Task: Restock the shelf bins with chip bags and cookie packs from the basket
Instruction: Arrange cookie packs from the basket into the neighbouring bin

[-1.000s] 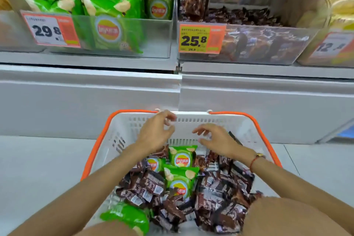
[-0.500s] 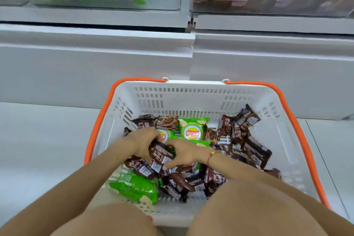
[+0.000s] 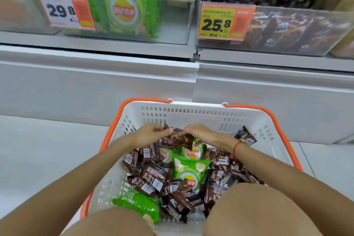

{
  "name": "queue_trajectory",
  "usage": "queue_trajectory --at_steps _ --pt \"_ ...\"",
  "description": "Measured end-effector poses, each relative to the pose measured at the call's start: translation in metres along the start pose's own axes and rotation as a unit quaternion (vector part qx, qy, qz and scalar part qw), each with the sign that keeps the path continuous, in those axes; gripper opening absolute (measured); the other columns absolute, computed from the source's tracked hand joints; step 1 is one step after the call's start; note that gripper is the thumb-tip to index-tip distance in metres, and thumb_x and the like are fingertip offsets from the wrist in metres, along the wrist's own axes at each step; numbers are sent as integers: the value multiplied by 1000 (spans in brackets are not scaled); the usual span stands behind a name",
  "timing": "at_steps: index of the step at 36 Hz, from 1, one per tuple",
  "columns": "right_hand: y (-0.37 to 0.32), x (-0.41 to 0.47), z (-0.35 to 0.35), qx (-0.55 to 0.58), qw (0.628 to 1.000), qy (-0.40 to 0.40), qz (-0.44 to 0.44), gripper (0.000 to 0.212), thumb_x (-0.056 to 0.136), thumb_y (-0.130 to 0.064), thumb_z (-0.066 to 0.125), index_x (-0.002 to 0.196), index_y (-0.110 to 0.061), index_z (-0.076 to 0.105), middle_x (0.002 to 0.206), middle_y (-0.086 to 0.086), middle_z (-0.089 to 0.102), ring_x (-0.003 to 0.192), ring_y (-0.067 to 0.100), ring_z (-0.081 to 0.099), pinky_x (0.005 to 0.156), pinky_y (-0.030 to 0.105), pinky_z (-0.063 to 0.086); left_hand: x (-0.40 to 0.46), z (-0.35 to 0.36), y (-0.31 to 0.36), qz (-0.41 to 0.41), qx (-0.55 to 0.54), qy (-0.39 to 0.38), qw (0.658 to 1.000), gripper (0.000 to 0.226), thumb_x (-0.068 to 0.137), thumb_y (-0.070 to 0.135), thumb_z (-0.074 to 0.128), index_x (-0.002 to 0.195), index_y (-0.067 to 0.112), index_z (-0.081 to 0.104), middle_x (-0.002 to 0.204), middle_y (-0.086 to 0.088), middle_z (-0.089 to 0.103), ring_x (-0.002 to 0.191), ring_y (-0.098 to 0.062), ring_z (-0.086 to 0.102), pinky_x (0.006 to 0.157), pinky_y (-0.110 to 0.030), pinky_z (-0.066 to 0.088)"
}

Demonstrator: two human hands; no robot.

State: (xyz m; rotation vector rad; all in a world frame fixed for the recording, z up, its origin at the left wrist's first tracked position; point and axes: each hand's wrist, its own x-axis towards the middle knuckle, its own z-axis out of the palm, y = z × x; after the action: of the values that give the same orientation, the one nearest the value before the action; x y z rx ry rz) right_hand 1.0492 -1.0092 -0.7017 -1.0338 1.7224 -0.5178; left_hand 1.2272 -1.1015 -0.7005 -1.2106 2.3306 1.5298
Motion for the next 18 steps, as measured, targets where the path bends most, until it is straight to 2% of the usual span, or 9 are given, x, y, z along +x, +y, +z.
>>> queue_trajectory --at_steps 2,5,7,10,12,13,15,18 --pt "-13 -7 -20 56 998 39 -2 21 96 -27 50 81 -22 65 82 -5 66 81 12 59 74 27 46 -4 -10 21 15 -28 31 999 40 94 52 46 99 15 63 97 5 60 94 -12 57 82 -24 40" --pt "-33 -24 -49 108 990 80 -40 18 96 -26 54 85 -21 67 80 -4 68 77 12 60 72 25 48 -13 -23 53 44 -74 51 995 36 94 47 50 112 18 61 106 11 59 94 -3 57 73 -16 46" --pt "-47 -38 -64 151 982 97 -61 17 96 -22 54 85 -17 65 79 0 66 72 12 60 65 20 50 -19 -31 74 71 -116 59 989 37 93 40 55 119 14 60 111 5 63 95 -6 60 75 -17 49" --pt "-66 -58 -81 182 973 120 -83 20 98 -22 52 94 -8 66 85 4 67 71 10 60 56 16 48 -30 -41 105 108 -136 77 982 30 93 37 57 112 14 61 104 3 65 90 -7 62 83 -22 50" --pt "-78 -71 -89 187 967 138 -103 26 97 -27 53 108 -7 66 94 6 67 76 11 60 58 18 47 -35 -45 121 126 -155 97 975 30 92 35 59 108 11 63 100 0 67 85 -6 63 86 -29 52" --pt "-83 -77 -93 194 964 148 -110 27 97 -31 53 108 -10 65 95 4 67 78 11 61 60 19 46 -37 -46 129 135 -164 109 971 30 92 34 60 109 8 63 97 -1 66 82 -6 63 84 -29 53" --pt "-92 -88 -99 208 955 166 -130 27 94 -37 56 105 -16 67 96 2 69 84 12 63 66 22 48 -43 -47 146 152 -172 133 964 28 93 28 60 109 6 61 94 -4 66 78 -7 63 75 -26 53" --pt "-104 -102 -109 189 947 186 -182 39 82 -36 71 115 -14 65 107 3 71 103 18 66 83 25 52 -51 -48 167 170 -176 160 956 27 92 26 61 111 8 61 96 -8 67 80 -13 63 68 -22 49"
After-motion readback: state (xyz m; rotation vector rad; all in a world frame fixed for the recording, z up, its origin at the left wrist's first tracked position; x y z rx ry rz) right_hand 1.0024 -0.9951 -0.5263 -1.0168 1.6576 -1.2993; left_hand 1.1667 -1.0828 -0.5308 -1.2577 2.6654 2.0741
